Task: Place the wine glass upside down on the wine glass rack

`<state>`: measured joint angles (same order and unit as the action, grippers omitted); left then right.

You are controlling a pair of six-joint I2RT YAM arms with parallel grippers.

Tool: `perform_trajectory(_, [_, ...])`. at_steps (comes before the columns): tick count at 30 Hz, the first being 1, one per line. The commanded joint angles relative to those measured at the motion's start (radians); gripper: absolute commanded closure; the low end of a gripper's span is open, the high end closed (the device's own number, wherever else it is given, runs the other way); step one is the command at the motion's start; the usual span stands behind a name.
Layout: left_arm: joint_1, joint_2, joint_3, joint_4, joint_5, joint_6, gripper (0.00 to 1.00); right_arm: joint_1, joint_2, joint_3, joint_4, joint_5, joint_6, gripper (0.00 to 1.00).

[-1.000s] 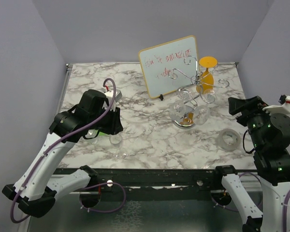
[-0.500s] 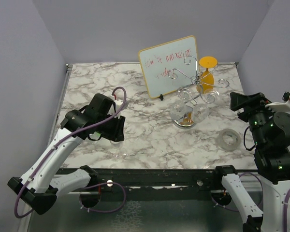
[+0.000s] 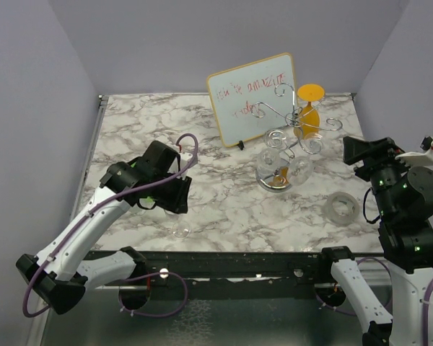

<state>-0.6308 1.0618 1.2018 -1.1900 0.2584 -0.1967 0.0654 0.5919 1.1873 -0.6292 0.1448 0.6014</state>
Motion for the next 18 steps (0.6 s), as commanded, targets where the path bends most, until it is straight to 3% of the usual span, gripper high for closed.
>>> perform_trajectory(1, [-0.009, 0.017, 0.009, 0.001, -0.069, 0.01, 0.7, -0.001, -0.004, -0.014, 0.021, -0.006, -0.008, 0.3])
perform_trajectory(8, [-0.02, 0.044, 0.057, -0.011, -0.111, 0.014, 0.99, -0.001, -0.002, 0.002, 0.024, -0.01, -0.012, 0.3])
perform_trajectory(18, [-0.021, 0.058, 0.195, 0.082, -0.136, -0.029, 1.0, -0.001, 0.036, 0.005, 0.101, -0.192, -0.049, 0.31])
